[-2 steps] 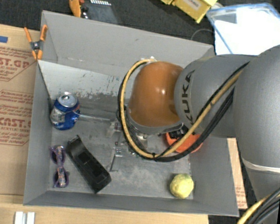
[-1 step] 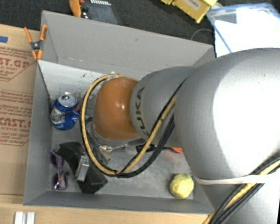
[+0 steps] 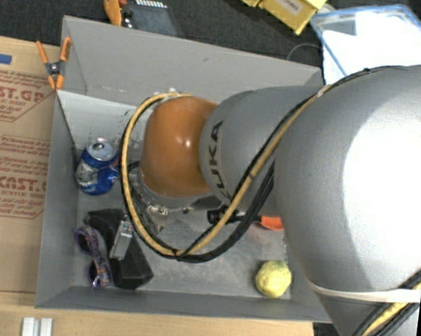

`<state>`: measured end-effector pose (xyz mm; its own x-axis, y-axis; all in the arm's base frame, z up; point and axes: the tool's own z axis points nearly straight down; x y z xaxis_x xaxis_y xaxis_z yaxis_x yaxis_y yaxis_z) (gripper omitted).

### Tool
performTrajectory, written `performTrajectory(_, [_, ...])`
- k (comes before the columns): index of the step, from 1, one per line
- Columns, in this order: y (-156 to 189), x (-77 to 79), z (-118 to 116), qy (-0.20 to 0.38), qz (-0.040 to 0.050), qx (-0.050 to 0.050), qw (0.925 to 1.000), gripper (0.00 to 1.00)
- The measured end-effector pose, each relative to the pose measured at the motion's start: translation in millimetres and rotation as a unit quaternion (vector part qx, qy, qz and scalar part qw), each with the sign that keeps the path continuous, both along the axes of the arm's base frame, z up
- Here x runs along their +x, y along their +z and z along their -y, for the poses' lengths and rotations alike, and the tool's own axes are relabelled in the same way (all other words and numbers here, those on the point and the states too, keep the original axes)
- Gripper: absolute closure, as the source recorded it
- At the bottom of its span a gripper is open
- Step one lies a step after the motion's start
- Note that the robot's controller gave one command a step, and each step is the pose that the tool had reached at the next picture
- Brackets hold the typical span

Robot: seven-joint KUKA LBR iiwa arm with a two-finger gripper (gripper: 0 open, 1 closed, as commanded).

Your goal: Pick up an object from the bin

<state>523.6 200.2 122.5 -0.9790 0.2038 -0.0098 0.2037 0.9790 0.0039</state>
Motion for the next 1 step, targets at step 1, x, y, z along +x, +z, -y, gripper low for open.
performTrajectory(1, [-20.7,-9.7,-43.4,0.080,-0.0023,0.000,0.9968,0.00])
